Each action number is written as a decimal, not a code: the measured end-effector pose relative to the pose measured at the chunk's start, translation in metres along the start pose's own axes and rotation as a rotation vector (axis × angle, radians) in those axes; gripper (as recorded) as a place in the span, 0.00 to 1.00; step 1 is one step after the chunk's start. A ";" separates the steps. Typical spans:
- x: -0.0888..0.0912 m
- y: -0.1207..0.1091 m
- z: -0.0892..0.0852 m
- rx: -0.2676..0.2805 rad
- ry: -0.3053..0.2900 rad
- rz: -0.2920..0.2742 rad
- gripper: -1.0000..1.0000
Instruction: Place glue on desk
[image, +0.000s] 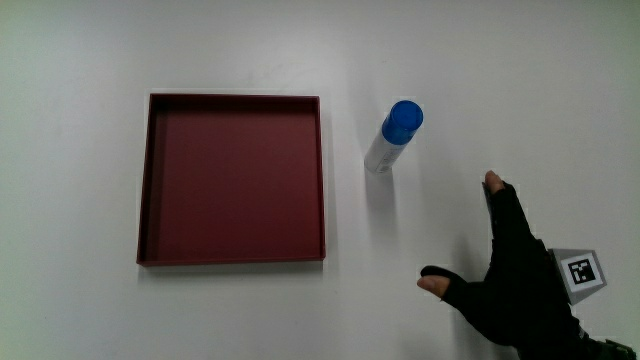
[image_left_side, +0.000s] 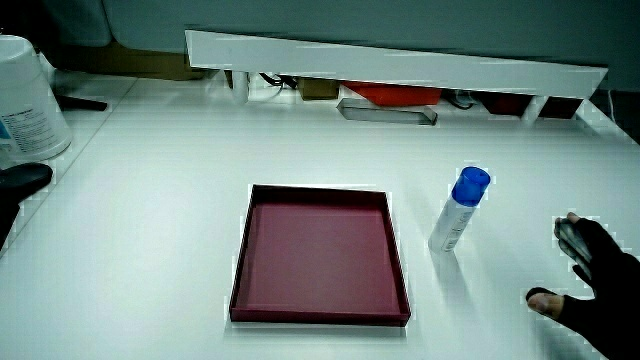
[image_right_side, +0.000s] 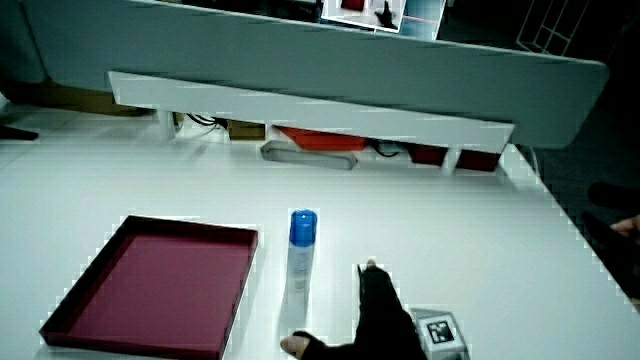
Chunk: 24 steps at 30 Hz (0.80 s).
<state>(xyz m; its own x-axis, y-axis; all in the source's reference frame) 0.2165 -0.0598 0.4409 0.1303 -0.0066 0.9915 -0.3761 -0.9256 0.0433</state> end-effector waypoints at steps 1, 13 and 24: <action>0.006 -0.001 0.001 0.003 -0.001 -0.010 0.50; 0.062 -0.010 0.002 0.049 0.003 -0.135 0.50; 0.078 -0.014 -0.002 0.058 0.021 -0.175 0.50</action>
<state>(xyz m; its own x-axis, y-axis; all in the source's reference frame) 0.2302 -0.0466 0.5181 0.1699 0.1638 0.9718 -0.2956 -0.9322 0.2088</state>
